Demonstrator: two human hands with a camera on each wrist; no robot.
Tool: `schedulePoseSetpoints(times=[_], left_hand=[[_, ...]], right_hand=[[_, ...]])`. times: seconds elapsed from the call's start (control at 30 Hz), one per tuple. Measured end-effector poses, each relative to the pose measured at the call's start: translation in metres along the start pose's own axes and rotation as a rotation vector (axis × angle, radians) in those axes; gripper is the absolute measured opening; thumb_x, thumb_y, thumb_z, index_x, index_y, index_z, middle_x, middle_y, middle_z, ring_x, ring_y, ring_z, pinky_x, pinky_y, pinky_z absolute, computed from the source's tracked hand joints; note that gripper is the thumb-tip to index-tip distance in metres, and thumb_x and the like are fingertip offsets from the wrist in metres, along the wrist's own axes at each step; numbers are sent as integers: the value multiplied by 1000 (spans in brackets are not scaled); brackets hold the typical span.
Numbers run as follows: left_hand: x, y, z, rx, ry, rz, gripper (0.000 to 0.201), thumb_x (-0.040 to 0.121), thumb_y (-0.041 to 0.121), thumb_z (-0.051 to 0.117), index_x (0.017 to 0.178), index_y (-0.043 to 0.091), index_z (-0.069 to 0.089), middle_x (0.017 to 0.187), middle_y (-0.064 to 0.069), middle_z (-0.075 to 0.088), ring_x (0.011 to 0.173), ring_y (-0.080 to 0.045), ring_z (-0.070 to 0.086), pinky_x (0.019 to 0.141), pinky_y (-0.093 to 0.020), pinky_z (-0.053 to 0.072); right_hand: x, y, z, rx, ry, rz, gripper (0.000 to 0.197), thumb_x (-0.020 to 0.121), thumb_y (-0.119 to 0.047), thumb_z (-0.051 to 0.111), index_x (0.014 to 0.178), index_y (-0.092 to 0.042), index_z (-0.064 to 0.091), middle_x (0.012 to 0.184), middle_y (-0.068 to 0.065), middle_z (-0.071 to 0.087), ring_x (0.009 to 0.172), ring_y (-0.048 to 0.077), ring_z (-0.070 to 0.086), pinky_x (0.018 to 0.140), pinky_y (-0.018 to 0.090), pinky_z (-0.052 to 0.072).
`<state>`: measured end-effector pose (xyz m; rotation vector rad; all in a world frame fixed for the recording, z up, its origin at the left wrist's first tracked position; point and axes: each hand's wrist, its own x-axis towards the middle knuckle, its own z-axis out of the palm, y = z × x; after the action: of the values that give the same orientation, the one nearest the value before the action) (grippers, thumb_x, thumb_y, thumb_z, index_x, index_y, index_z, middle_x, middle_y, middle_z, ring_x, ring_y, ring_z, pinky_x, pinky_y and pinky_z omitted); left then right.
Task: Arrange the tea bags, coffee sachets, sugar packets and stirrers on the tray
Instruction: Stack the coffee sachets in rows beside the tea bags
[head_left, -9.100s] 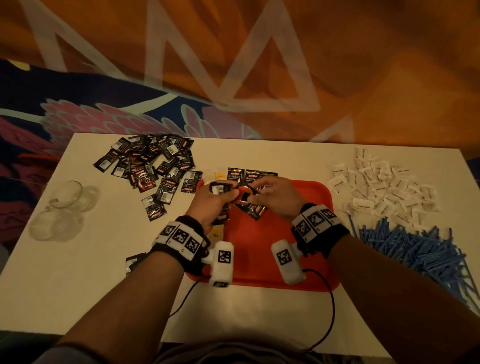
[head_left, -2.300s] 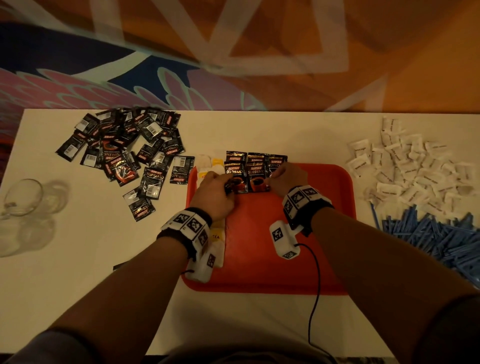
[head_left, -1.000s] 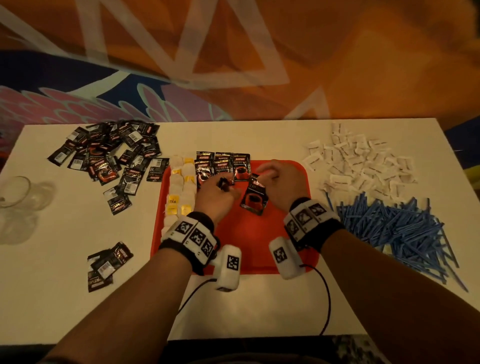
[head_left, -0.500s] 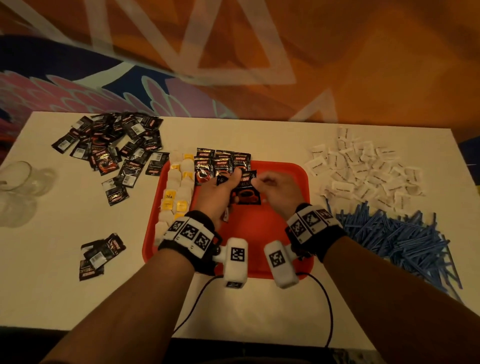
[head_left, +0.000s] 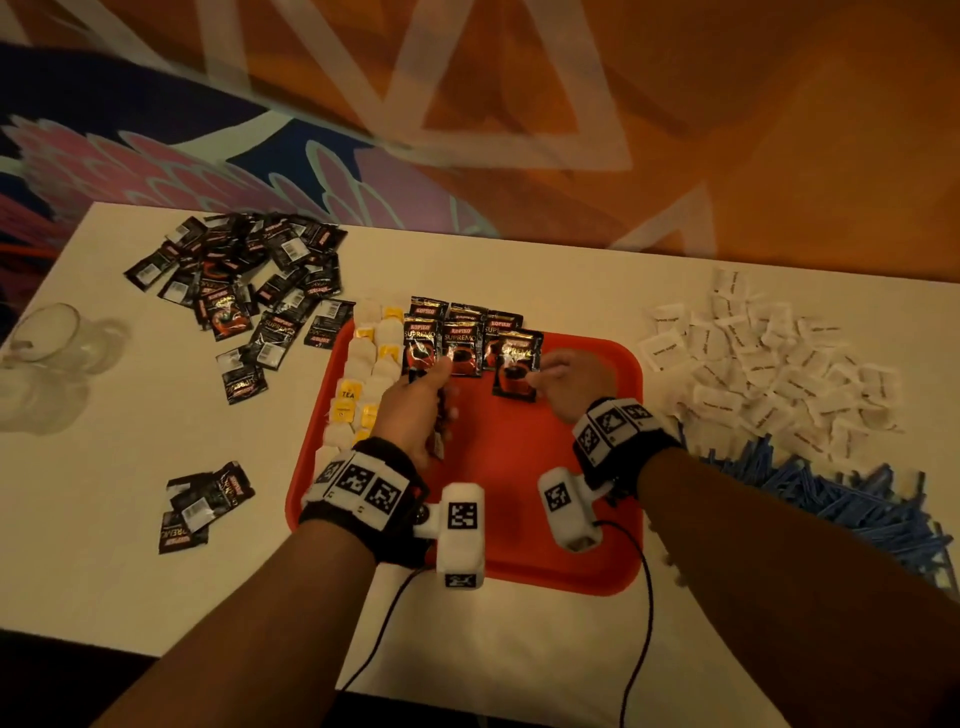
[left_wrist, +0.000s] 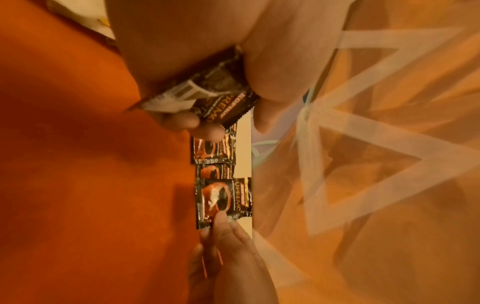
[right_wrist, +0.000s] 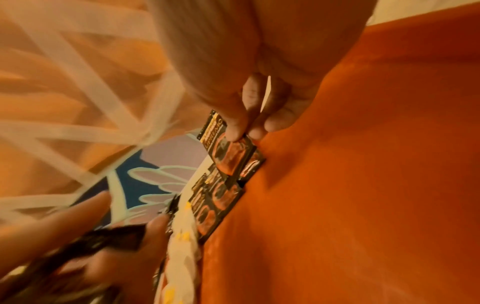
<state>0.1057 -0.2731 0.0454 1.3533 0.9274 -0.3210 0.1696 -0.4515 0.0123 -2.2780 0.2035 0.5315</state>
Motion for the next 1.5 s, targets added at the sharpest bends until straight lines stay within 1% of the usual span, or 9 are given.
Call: schedulePoseSetpoints(times=[0.2, 0.4, 0.6, 0.77, 0.9, 1.1, 1.23, 1.37, 1.5], left_hand=[[8, -15, -21, -92, -35, -59, 27, 99, 38, 57, 88, 14, 64, 68, 1, 59, 47, -11, 48, 37, -22, 35], [16, -21, -34, -229, -31, -110, 24, 101, 34, 55, 86, 17, 61, 72, 1, 64, 56, -12, 52, 48, -25, 38], [23, -18, -30, -246, -52, -120, 24, 101, 31, 54, 84, 15, 61, 72, -2, 63, 56, -14, 51, 51, -26, 38], [26, -13, -21, -293, -63, -135, 17, 101, 21, 52, 91, 11, 60, 74, -4, 66, 58, -15, 58, 47, -24, 44], [27, -9, -14, -320, -71, -116, 19, 104, 14, 45, 107, 6, 61, 85, -8, 76, 73, -21, 71, 61, -31, 58], [16, 7, 3, -231, -80, -19, 26, 92, 16, 69, 114, 2, 66, 102, -15, 75, 85, -29, 74, 71, -45, 61], [10, 21, 11, -223, -116, 19, 35, 86, 15, 76, 114, -1, 66, 102, -20, 74, 86, -36, 74, 67, -45, 61], [3, 28, 13, -141, -133, 95, 30, 85, 21, 78, 105, -1, 70, 95, -17, 75, 78, -31, 74, 62, -37, 61], [8, 27, -1, -14, -40, 260, 37, 83, 42, 78, 99, 10, 72, 90, -4, 75, 78, -18, 68, 72, -31, 55]], right_hand=[[32, -3, 10, 65, -41, 150, 16, 87, -26, 71, 99, -20, 62, 91, -8, 62, 71, 1, 50, 51, 18, 32], [43, -11, 27, 105, -8, 189, 15, 84, -22, 75, 95, -19, 64, 100, 0, 69, 89, 12, 61, 52, 18, 35], [44, -11, 27, 94, -20, 194, 14, 85, -28, 73, 93, -21, 63, 96, -1, 70, 90, 13, 64, 52, 19, 36], [44, -5, 24, 68, -10, 192, 16, 84, -34, 72, 88, -24, 60, 95, 0, 71, 92, 14, 65, 68, 25, 48], [42, 1, 20, 80, -9, 198, 18, 84, -39, 71, 84, -26, 58, 94, -2, 70, 93, 17, 67, 87, 39, 55], [6, -17, 2, 295, -234, 26, 16, 91, -33, 65, 92, -17, 63, 90, 2, 72, 72, 13, 66, 62, 26, 52], [-25, -35, -6, 327, -330, -71, 15, 85, -27, 73, 94, -17, 67, 79, -1, 69, 67, 8, 63, 60, 22, 49], [-38, -42, 1, 281, -190, -92, 21, 77, -23, 81, 93, -18, 69, 87, 0, 72, 85, 18, 68, 82, 36, 55], [-46, -49, 7, 275, 82, -60, 15, 79, -17, 78, 87, -20, 65, 81, -2, 69, 78, 14, 66, 71, 26, 53]])
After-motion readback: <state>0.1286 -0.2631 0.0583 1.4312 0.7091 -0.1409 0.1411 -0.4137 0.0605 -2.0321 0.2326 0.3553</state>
